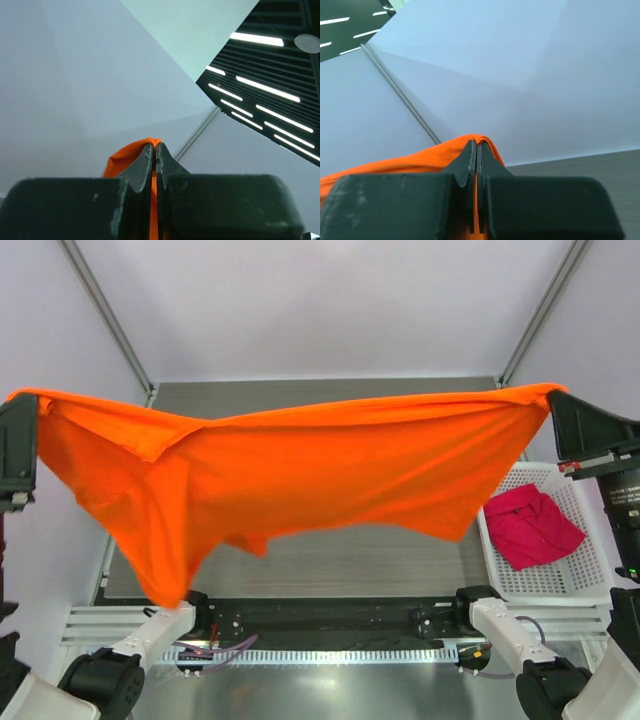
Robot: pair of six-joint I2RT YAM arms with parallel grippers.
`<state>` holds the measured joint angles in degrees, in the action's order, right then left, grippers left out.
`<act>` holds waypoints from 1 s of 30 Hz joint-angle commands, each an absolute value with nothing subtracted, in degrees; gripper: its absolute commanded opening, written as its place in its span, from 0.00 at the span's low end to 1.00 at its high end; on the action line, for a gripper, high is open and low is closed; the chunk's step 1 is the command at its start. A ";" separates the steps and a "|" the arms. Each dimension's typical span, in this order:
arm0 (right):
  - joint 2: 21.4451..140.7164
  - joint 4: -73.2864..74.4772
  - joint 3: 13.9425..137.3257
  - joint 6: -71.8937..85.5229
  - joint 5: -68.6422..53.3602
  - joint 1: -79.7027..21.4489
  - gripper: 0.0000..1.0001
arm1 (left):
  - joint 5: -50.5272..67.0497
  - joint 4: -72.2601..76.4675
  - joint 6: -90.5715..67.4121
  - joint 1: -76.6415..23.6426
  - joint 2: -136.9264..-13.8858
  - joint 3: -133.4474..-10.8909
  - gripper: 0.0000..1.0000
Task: Fold and stack the t-shirts
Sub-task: Flatten the tshirt out
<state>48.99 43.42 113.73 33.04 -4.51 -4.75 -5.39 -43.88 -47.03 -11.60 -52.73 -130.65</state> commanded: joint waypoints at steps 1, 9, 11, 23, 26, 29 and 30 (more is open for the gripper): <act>55.10 48.69 109.88 32.25 -2.37 -4.66 0.01 | -6.68 -44.04 -46.14 -11.43 -61.69 -125.79 0.00; 64.14 41.59 95.36 33.04 -4.30 -4.66 0.01 | -8.61 -33.67 -46.67 -11.34 -69.95 -106.26 0.00; 69.31 39.74 95.71 33.22 -4.31 -4.31 0.01 | -7.74 -33.31 -46.15 -11.25 -75.83 -109.22 0.00; 97.46 35.42 126.37 42.45 -19.95 2.81 0.01 | 3.16 -33.28 -48.78 -4.22 -101.00 -144.22 0.00; 100.10 34.63 126.13 42.63 -21.70 3.51 0.01 | 1.77 -28.75 -48.17 -4.22 -96.16 -133.54 0.00; 100.72 32.26 120.88 42.89 -23.64 3.78 0.01 | 1.75 -30.40 -45.88 -4.13 -96.24 -131.41 0.00; 100.29 30.43 118.85 42.72 -23.56 3.78 0.01 | 2.37 -30.41 -45.27 -4.22 -96.07 -130.70 0.00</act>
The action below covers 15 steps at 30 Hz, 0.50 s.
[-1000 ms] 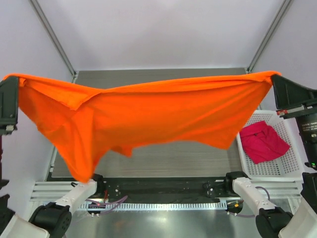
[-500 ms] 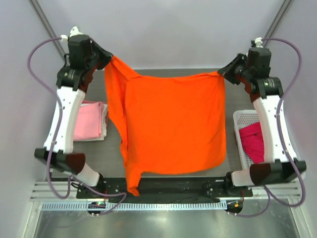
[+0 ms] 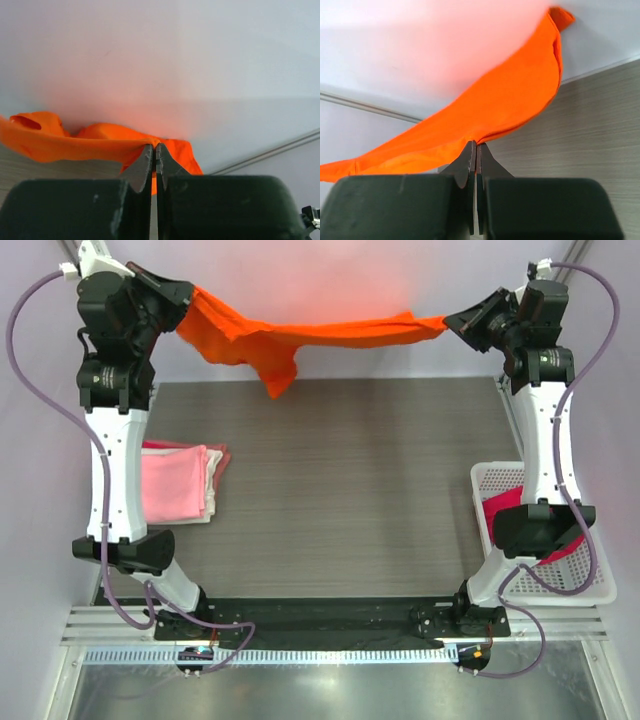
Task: Fold and stack the t-shirts
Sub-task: Flatten the tshirt out
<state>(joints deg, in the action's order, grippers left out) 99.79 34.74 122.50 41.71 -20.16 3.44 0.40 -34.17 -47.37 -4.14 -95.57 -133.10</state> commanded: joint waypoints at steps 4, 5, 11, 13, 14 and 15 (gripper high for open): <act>97.48 26.64 104.73 42.36 -22.33 4.39 0.01 | 6.76 -30.06 -45.35 -4.65 -90.64 -119.06 0.01; 95.99 26.02 101.98 42.54 -22.15 4.74 0.01 | 7.03 -29.62 -45.44 -5.09 -89.05 -115.35 0.00; 88.52 18.37 78.34 42.72 -23.03 7.91 0.01 | -1.21 -26.63 -45.17 -11.95 -70.54 -80.81 0.00; 84.30 17.06 72.89 41.49 -22.77 8.70 0.01 | -2.54 -26.63 -46.05 -13.26 -65.59 -73.08 0.00; 82.90 16.79 68.08 40.88 -22.59 8.88 0.01 | -2.64 -26.54 -46.58 -13.53 -61.30 -66.51 0.00; 81.49 16.70 65.77 40.35 -22.50 8.79 0.01 | -2.72 -26.63 -46.67 -13.71 -58.74 -63.57 0.00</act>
